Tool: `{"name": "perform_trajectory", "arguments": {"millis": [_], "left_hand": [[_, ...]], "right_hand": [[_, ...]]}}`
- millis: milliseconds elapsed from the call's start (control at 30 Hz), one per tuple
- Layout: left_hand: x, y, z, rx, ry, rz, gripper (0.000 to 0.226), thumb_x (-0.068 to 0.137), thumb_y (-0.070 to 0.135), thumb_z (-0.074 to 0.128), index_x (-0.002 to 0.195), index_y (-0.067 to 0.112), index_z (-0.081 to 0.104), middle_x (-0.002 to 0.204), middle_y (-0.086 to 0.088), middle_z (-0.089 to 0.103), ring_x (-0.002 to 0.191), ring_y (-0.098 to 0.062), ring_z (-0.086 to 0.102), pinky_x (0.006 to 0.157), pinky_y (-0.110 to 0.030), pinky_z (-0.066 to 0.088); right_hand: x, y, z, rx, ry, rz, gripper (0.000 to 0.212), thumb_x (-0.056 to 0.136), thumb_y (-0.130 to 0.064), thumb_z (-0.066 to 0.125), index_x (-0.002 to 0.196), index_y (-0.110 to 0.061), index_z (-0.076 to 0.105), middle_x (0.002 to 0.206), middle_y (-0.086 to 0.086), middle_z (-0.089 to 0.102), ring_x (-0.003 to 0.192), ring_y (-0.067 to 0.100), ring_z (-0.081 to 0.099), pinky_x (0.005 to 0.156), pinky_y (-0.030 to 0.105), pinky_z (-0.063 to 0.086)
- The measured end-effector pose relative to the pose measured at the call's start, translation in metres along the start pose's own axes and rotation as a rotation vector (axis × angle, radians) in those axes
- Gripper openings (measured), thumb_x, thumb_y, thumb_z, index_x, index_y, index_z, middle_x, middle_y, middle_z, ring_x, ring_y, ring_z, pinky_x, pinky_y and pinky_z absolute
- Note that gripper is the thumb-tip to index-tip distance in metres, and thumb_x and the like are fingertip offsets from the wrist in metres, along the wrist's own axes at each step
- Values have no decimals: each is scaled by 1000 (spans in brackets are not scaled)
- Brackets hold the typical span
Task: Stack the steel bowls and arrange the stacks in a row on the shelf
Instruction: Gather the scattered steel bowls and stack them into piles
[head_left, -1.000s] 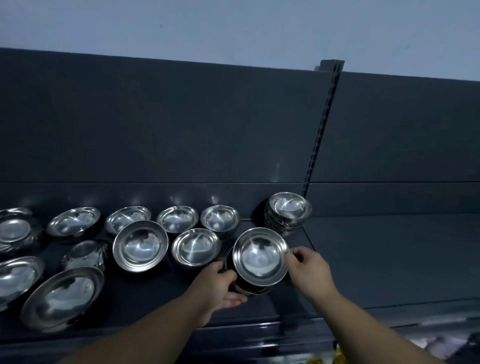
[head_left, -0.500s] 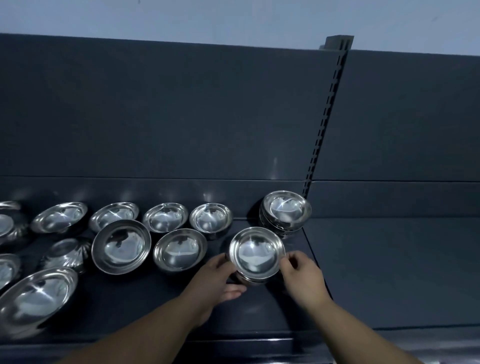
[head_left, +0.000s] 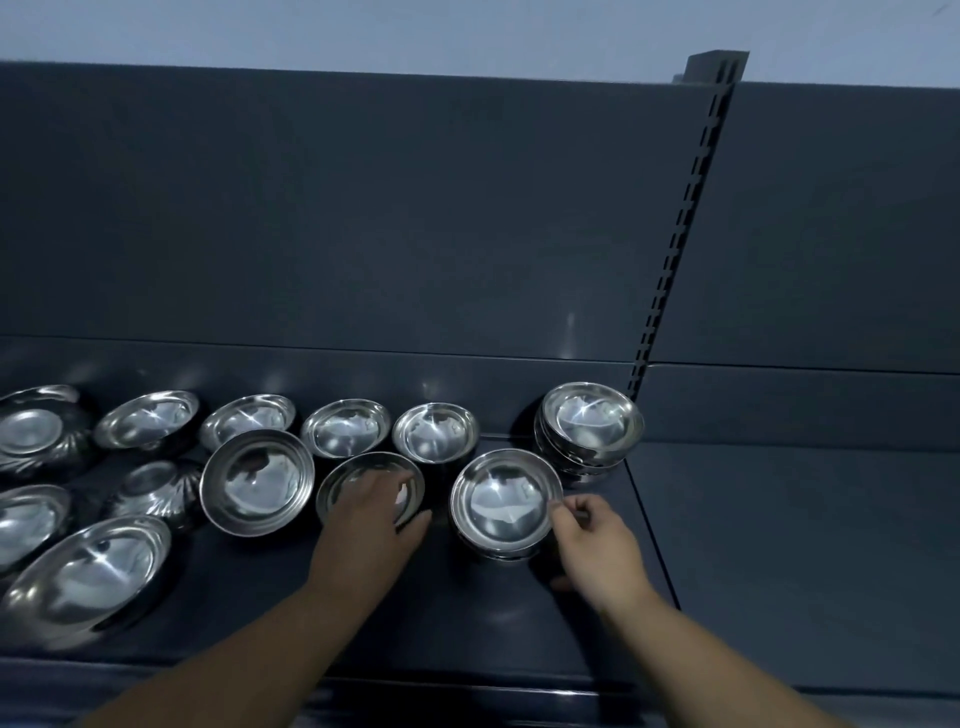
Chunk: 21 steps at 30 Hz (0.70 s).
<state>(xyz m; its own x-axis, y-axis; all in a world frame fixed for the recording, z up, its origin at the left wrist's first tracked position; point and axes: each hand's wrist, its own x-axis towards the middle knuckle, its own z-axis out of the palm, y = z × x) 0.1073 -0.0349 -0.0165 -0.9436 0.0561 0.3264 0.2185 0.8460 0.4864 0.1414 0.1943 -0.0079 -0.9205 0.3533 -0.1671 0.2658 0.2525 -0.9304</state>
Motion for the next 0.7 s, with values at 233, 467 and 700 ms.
{"name": "perform_trajectory", "arguments": {"millis": [233, 467, 700], "left_hand": [[-4, 0, -5, 69, -110, -58, 28, 86, 25, 60, 114, 27, 65, 108, 5, 68, 99, -17, 63, 83, -31, 51], [-15, 8, -21, -116, 98, 96, 21, 83, 17, 68, 104, 23, 68, 94, 9, 68, 84, -10, 62, 76, -26, 50], [-13, 11, -20, -98, 14, 379, 24, 83, 33, 53, 98, 27, 70, 91, 10, 70, 86, -7, 60, 85, -15, 41]], "right_hand": [[-1, 0, 3, 21, -46, -8, 15, 87, -36, 64, 100, -27, 62, 96, -9, 66, 87, 15, 65, 64, 44, 62], [-3, -8, 9, 33, -116, 10, 7, 87, -36, 65, 89, -31, 62, 97, -3, 68, 89, 21, 67, 54, 38, 61], [-9, -12, 13, 81, -200, 34, 15, 90, -37, 62, 93, -22, 67, 91, 5, 72, 75, 23, 70, 63, 43, 62]]}}
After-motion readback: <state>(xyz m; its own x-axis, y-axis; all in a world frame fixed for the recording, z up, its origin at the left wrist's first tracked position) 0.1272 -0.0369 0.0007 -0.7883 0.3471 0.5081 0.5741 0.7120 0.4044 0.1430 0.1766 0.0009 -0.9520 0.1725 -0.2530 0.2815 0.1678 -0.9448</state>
